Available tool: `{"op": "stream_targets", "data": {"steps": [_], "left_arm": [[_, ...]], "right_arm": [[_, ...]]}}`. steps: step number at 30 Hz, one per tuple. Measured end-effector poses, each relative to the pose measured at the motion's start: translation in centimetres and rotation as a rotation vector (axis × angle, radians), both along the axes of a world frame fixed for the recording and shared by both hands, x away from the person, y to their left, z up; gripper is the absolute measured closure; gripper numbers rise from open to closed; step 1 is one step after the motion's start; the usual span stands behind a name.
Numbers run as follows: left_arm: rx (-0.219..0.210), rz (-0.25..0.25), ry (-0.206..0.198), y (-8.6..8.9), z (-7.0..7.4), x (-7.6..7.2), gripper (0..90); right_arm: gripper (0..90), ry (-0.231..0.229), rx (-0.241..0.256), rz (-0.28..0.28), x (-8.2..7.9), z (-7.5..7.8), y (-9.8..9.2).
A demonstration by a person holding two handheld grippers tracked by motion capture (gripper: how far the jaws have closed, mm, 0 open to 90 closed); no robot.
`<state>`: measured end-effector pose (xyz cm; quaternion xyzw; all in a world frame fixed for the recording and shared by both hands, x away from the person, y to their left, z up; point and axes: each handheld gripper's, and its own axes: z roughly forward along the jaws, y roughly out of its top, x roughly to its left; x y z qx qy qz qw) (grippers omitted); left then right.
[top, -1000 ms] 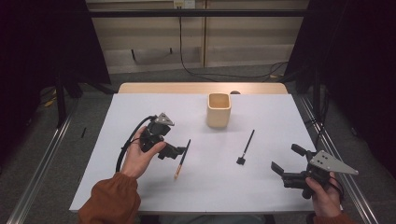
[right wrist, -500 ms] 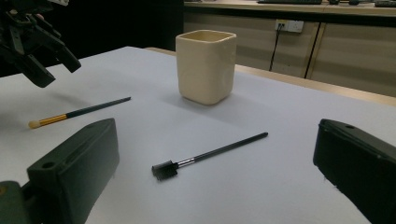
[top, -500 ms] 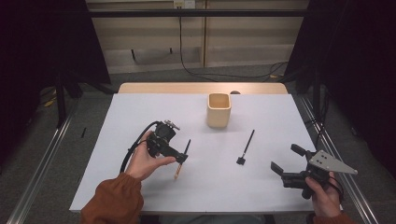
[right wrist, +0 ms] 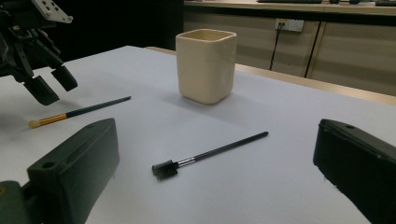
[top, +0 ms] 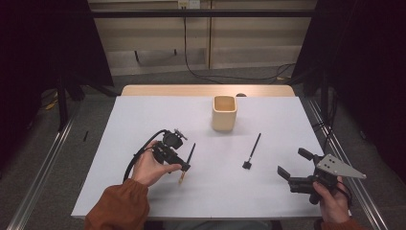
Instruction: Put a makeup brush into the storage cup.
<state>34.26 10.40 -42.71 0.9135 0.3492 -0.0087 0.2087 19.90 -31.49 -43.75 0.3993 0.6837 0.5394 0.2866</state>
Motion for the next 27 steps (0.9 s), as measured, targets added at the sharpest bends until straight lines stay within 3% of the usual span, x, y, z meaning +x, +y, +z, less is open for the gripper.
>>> {"op": "stream_targets", "data": {"steps": [3,5,10,23,27], "left_arm": [[-0.004,0.022,0.007,-0.1,0.1,0.0,36.0],[0.021,0.029,-0.009,-0.3,0.1,-0.1,36.0],[0.001,0.019,0.031,-0.6,-0.2,-0.2,43.3],[0.059,0.009,0.068,-1.5,-1.6,0.2,55.0],[0.060,0.008,0.077,-1.8,-1.7,0.2,59.2]], "right_arm": [[0.0,-0.001,0.000,0.001,0.0,0.0,0.0],[0.0,-0.001,-0.001,0.000,0.0,0.0,0.0],[0.0,0.002,-0.001,0.004,0.0,0.0,0.0],[0.0,0.003,-0.002,0.006,0.0,0.0,0.0],[0.0,0.005,-0.002,0.007,0.1,-0.1,0.1]]}}
